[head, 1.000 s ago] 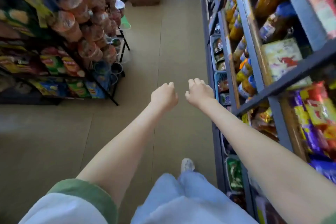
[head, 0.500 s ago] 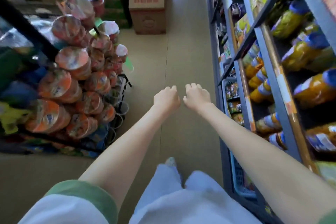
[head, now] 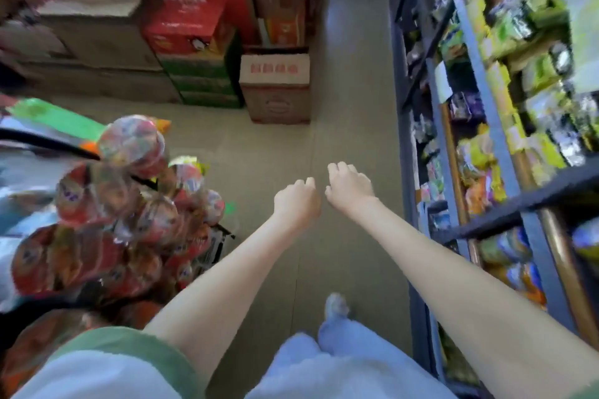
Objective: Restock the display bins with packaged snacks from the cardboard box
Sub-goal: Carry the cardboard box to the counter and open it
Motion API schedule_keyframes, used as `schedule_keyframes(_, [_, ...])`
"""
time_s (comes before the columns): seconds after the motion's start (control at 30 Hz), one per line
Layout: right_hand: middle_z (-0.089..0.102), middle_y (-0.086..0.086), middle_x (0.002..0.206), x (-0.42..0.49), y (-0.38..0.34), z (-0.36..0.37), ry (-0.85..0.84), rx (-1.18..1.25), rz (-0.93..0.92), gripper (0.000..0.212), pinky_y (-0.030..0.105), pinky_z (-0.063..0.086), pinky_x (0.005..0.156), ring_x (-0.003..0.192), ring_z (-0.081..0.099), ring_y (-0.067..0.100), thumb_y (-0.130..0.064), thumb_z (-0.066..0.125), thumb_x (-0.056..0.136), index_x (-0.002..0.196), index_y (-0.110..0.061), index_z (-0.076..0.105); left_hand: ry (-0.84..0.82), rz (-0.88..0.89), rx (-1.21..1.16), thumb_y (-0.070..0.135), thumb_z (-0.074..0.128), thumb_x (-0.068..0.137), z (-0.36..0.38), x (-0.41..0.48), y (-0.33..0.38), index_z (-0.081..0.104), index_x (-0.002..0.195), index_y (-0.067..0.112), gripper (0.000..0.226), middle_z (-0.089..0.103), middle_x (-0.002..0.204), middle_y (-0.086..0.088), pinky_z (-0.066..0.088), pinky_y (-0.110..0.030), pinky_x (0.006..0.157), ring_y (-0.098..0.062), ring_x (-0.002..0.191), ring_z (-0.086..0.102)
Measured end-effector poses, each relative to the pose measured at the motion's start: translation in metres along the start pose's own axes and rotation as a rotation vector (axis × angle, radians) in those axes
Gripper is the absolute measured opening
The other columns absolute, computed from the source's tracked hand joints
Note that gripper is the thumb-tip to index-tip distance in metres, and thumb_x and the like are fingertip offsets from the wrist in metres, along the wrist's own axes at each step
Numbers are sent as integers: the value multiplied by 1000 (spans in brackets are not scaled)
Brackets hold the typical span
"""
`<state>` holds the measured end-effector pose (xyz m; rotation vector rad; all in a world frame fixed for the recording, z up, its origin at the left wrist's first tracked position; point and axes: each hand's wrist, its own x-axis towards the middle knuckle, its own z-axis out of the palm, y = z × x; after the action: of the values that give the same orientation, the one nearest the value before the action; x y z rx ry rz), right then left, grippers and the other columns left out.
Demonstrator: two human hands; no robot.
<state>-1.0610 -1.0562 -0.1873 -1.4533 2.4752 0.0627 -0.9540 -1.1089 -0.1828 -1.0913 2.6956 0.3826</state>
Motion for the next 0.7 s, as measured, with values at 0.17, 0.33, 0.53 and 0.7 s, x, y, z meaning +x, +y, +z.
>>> schedule_keyframes(0.17, [49,11,126,142,-15,-47,-41,-5,-118,31,36,41,87,119,45,28,-18,43,95,124,-6,44,50,-141,-82,24,38,97,-43,123,-49,48,110,6,24,59,110,-11,36,-32,68,-32,102,58])
schedule_keyframes(0.33, [49,10,128,295,-33,-67,-101,-40,-191,32,37,41,87,121,46,27,-16,40,96,126,-8,43,123,-185,-102,24,40,97,-86,268,-90,47,113,7,25,57,111,-9,37,-33,66,-31,100,59])
schedule_keyframes(0.53, [49,9,126,460,-40,-100,-131,-53,-159,30,38,43,86,119,48,27,-17,39,96,124,-9,43,77,-140,-61,21,39,97,-140,425,-138,44,119,7,27,54,118,-10,39,-33,71,-29,107,55])
schedule_keyframes(0.7, [48,7,126,576,-31,-125,-79,-27,-134,37,33,43,82,117,48,24,-18,44,93,129,-9,39,28,-148,-23,27,44,95,-177,534,-167,42,126,8,36,52,121,-9,38,-32,74,-28,108,53])
